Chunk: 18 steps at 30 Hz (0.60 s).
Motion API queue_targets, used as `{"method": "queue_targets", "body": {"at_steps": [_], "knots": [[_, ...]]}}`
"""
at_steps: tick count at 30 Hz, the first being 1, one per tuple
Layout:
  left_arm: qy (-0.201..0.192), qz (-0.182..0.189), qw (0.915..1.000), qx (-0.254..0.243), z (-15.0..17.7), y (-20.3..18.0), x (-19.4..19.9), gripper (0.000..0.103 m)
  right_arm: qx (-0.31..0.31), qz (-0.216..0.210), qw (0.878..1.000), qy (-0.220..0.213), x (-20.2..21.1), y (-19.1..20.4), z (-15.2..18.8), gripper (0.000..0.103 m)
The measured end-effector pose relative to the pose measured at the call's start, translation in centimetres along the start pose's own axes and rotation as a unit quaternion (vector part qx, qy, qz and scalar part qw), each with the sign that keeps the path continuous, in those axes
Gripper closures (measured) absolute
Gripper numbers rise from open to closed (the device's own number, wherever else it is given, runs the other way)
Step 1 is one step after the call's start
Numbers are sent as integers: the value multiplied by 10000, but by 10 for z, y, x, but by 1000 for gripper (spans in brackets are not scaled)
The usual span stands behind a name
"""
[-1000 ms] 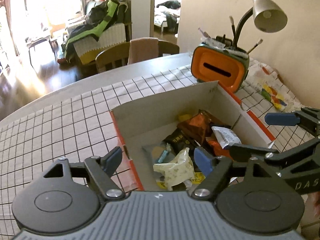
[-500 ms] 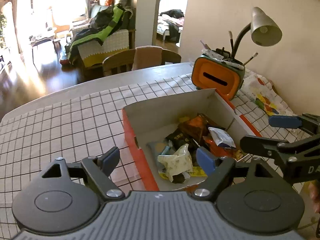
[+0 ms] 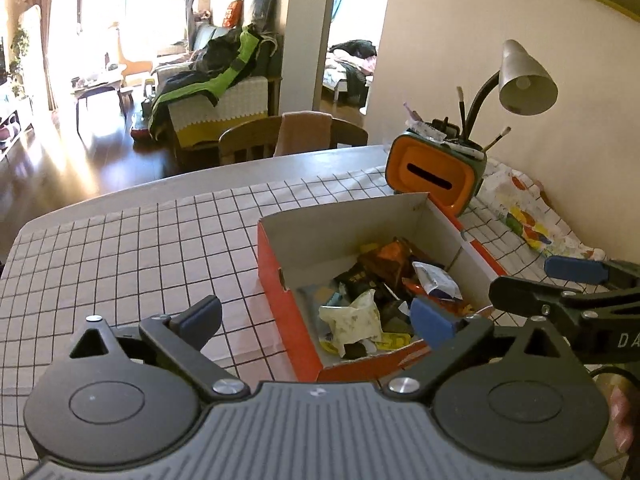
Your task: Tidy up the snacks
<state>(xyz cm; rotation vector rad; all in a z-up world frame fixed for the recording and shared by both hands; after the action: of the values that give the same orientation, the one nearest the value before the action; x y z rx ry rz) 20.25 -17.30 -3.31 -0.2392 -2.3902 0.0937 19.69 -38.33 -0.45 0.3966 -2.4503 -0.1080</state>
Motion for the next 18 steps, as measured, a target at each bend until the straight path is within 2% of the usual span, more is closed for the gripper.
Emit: {"method": "queue_targets", "body": {"at_steps": [8, 18], "knots": [[4, -25, 10000, -20, 2, -6, 7, 1, -240, 168, 9994, -165, 11, -4, 5, 0], [-97, -57, 9999, -64, 1, -12, 14, 1, -414, 279, 9987, -99, 16, -9, 12, 0]]}}
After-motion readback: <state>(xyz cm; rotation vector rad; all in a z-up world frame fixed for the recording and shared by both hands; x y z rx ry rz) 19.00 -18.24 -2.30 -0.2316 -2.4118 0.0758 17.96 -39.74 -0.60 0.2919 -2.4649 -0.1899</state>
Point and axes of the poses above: each gripper's, at about its wrist camera, not at the fingertips, and x roughly against the way its jaws point, y to its left, z to its underside, the point moved 7 cm from there along -x, roughly the way its jaws point, and after that the axes turned 1 degree about x, right-handed, at the moved point
